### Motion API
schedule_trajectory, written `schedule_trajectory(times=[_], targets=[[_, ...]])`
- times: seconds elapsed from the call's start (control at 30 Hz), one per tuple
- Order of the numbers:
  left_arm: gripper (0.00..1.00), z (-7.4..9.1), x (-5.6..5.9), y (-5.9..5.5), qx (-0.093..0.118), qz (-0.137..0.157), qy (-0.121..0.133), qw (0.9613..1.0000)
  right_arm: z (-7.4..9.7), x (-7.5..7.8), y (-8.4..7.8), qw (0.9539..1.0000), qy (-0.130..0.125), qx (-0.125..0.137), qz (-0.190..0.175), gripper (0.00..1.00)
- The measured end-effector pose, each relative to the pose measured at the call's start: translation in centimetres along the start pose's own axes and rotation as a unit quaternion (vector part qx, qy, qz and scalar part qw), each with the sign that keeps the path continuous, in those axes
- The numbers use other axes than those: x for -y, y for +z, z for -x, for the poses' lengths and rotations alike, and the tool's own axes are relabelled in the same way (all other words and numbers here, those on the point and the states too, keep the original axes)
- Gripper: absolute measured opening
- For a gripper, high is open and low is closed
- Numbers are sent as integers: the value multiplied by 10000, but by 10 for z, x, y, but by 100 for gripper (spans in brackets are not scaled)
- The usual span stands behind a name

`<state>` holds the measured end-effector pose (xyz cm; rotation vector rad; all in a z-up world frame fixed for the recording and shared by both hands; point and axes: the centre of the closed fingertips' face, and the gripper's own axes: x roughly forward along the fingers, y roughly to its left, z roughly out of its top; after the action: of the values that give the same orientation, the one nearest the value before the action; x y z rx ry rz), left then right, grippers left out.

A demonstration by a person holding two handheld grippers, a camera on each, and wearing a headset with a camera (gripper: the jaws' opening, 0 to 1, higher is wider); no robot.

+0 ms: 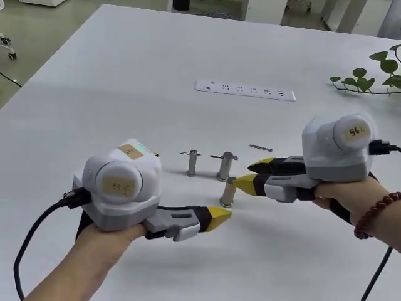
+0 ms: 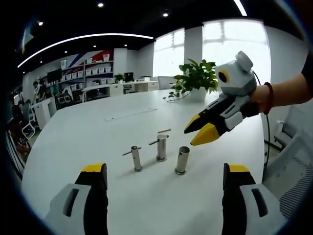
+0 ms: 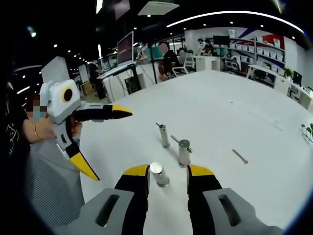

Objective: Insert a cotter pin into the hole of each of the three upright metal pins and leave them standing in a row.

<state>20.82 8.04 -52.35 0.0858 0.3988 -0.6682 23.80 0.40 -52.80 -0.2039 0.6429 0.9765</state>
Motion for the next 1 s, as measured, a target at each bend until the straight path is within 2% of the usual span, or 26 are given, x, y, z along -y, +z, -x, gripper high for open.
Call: schedule_trajectory(times=[0.23, 0.47, 0.77, 0.83, 0.87, 1.0], targets=[[98, 0, 0, 0, 4, -5, 2, 10000, 6, 20, 4, 9999, -89, -136, 22, 25], [98, 0, -2, 0, 13, 14, 27, 10000, 10, 48, 8, 9991, -190, -352, 146, 26], [96, -1, -1, 1, 17, -46, 26, 10000, -2, 83, 0, 9961, -214, -798, 304, 23], [96, -2, -1, 0, -6, -70, 39, 10000, -5, 91, -4, 9944, -237, -981, 315, 23], [96, -2, -2, 0, -15, -80, 45, 10000, -8, 98, -8, 9926, -246, -1103, 440, 23], [95, -2, -2, -1, -17, -65, 57, 10000, -14, 109, -10, 9910, -243, -1237, 459, 22]])
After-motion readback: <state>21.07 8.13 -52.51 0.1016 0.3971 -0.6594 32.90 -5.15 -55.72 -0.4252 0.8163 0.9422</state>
